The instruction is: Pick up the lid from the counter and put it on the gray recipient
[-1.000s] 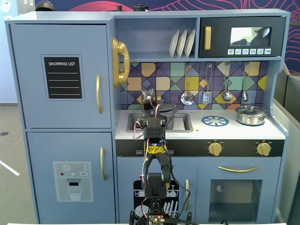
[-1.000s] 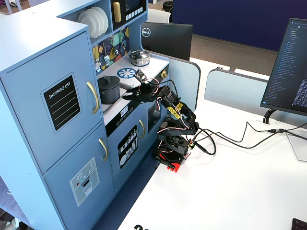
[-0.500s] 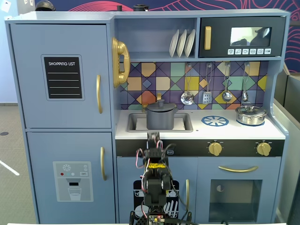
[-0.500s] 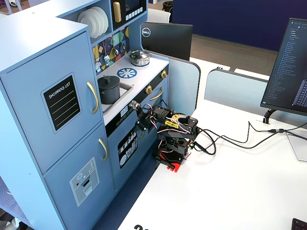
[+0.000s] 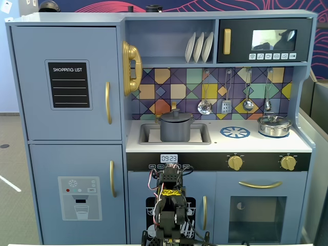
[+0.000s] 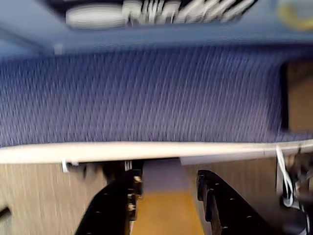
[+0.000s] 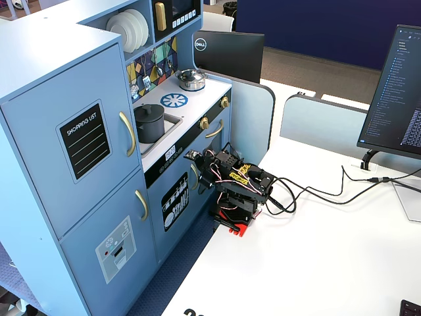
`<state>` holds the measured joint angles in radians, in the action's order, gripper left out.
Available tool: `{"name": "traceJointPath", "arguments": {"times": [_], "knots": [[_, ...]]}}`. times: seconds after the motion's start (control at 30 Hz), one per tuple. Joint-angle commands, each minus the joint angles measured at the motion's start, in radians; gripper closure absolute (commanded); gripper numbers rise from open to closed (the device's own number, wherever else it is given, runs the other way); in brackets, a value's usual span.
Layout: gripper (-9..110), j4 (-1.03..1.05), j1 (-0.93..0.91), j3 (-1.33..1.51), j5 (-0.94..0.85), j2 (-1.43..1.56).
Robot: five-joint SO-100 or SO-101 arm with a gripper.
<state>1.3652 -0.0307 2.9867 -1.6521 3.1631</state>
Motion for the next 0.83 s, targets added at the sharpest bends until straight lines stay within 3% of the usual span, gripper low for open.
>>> {"name": "traceJointPath", "arguments": {"times": [0.0,0.8], "knots": [[94,0.161,0.0,0.014,0.078,0.015],[93,0.166,-0.005,0.014,0.115,0.015]]}}
